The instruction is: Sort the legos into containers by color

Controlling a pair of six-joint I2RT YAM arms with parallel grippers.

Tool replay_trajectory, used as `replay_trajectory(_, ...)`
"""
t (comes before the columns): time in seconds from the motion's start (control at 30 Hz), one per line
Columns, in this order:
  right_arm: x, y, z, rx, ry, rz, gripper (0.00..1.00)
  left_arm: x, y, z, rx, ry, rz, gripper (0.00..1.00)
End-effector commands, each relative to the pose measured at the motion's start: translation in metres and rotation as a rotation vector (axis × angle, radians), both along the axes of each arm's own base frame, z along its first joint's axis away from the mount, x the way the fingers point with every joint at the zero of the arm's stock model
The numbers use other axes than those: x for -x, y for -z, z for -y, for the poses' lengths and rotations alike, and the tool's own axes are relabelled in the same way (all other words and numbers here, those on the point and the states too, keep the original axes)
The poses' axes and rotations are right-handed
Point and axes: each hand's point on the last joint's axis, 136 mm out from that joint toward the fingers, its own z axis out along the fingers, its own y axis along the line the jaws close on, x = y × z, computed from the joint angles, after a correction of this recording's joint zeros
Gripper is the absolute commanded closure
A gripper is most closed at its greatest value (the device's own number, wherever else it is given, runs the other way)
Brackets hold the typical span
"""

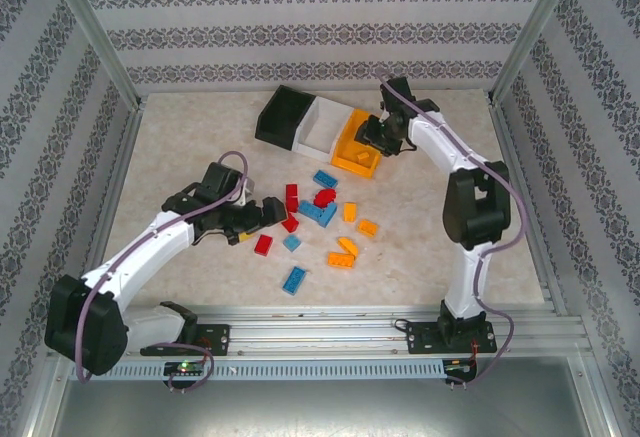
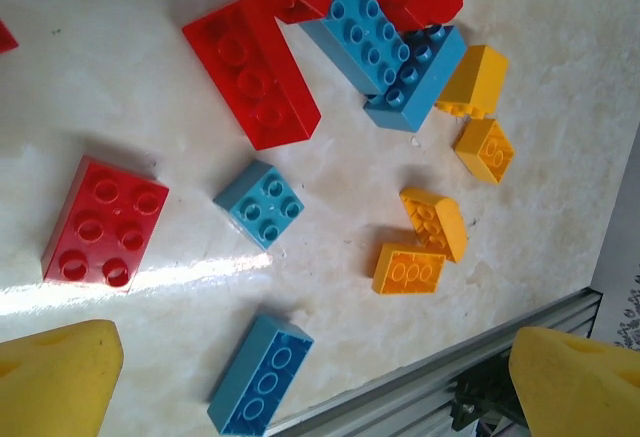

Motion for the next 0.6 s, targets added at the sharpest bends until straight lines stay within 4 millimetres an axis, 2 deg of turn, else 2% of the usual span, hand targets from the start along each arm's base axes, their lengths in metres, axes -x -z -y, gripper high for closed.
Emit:
replay_trajectory(0.0,-0.013,-0.003,-0.003,-0.01,-0.01,-0.008,0.48,0.017,-0.005,-0.006,-0.046,0.034,-0.008,0.0)
replay_trajectory(0.07,-0.019,-0.007,-0.005,-0.013,-0.017,0.002,0.38,0.021,-0.005,-0.008,-0.053,0.042,-0.009,0.0)
replay_trajectory(0.17,-0.023,-0.021,-0.006,-0.02,-0.011,0.031,0.3,0.022,-0.007,-0.007,-0.054,0.053,-0.002,0.0)
replay_trajectory(0.3,-0.009,-0.04,-0.002,-0.015,-0.016,0.05,0.26,0.019,-0.007,0.004,-0.058,0.089,0.004,0.0)
replay_trajectory(0.37,0.011,-0.046,0.001,-0.001,-0.026,0.047,0.26,0.016,-0.007,0.012,-0.072,0.121,0.016,0.0)
replay_trajectory(0.43,0.04,-0.047,0.006,0.032,-0.045,0.022,0.26,0.011,-0.007,0.02,-0.083,0.141,0.026,0.0)
replay_trajectory(0.57,0.123,-0.021,0.016,0.14,-0.145,-0.114,0.26,-0.001,-0.004,0.039,-0.05,0.143,0.047,0.0)
